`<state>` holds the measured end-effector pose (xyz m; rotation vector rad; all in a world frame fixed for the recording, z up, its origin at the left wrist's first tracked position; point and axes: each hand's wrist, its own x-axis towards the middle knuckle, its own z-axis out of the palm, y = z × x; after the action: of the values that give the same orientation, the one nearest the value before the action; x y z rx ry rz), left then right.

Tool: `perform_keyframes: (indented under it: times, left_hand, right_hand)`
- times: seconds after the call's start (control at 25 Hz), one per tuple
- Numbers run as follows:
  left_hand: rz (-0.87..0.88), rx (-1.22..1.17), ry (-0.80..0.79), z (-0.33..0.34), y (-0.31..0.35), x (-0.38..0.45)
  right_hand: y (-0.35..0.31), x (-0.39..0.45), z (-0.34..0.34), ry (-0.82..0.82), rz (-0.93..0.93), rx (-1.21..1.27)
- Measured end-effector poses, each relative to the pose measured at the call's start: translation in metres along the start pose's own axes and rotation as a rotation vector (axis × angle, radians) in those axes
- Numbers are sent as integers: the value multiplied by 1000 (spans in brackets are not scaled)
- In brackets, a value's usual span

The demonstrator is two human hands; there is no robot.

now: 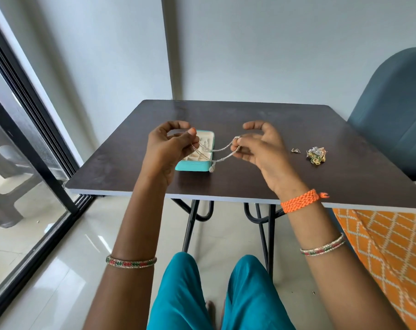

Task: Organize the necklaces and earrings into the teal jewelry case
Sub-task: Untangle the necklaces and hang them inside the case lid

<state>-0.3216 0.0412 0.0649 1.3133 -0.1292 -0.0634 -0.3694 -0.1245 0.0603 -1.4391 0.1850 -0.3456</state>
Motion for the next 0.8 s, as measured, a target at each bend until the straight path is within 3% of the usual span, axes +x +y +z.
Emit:
perform_keyframes:
  times: [0.2, 0.28, 0.52, 0.68, 0.8]
  left_hand:
    - [-33, 67, -129, 19, -8, 0]
    - [-79, 84, -245, 23, -9, -2]
    - [-204, -13, -449, 29, 1, -13]
    - [-195, -41, -462, 30, 4, -18]
    - [-118, -89, -417, 27, 2, -18]
  right_hand:
    - [-15, -10, 13, -405, -90, -391]
    - [-22, -8, 12, -465, -199, -529]
    - [-33, 3, -1, -334, -381, -688]
    - [-31, 0, -5, -291, -318, -542]
    - [-23, -3, -4, -240, -191, -276]
